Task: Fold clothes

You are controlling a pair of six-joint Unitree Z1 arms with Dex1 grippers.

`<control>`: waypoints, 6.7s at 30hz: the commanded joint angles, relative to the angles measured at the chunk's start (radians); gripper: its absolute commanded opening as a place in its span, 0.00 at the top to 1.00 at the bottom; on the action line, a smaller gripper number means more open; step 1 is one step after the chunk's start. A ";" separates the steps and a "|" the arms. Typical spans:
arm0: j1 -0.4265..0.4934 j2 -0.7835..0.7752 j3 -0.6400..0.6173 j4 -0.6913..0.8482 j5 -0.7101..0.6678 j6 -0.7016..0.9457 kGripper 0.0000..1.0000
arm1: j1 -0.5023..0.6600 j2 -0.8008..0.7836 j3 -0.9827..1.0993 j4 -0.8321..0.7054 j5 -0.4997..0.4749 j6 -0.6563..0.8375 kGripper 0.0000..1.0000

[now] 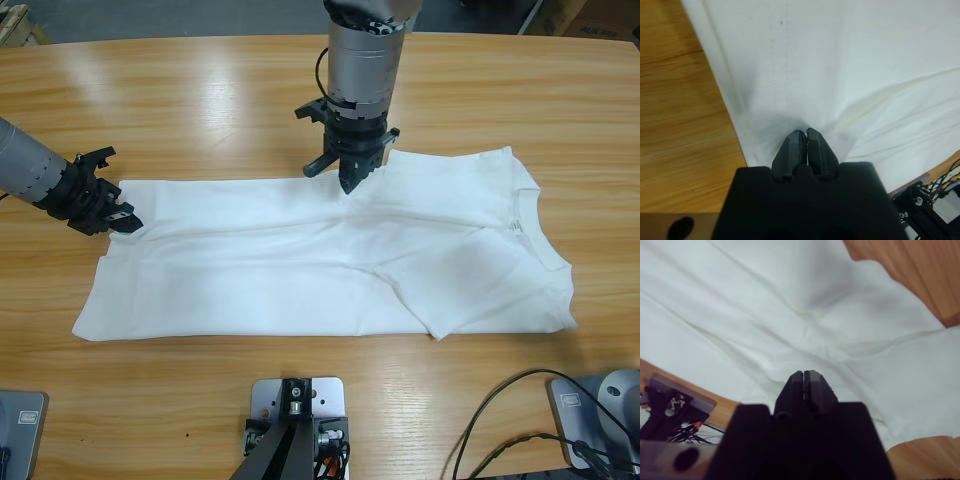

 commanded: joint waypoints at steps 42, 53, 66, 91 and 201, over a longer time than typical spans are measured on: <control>-0.014 0.080 -0.014 -0.012 0.013 0.009 1.00 | -0.072 0.157 0.010 -0.032 0.027 -0.075 1.00; -0.016 0.082 -0.016 -0.011 0.013 0.011 1.00 | -0.049 0.143 0.036 -0.029 0.026 -0.080 1.00; -0.020 0.082 -0.016 -0.011 0.013 0.011 1.00 | -0.048 0.128 -0.069 -0.001 -0.010 -0.083 1.00; -0.020 0.086 -0.017 -0.011 0.013 0.012 1.00 | 0.015 0.179 -0.011 -0.010 0.022 -0.078 1.00; -0.035 0.096 -0.024 -0.004 0.014 0.012 1.00 | 0.038 0.141 -0.189 0.277 -0.061 -0.032 1.00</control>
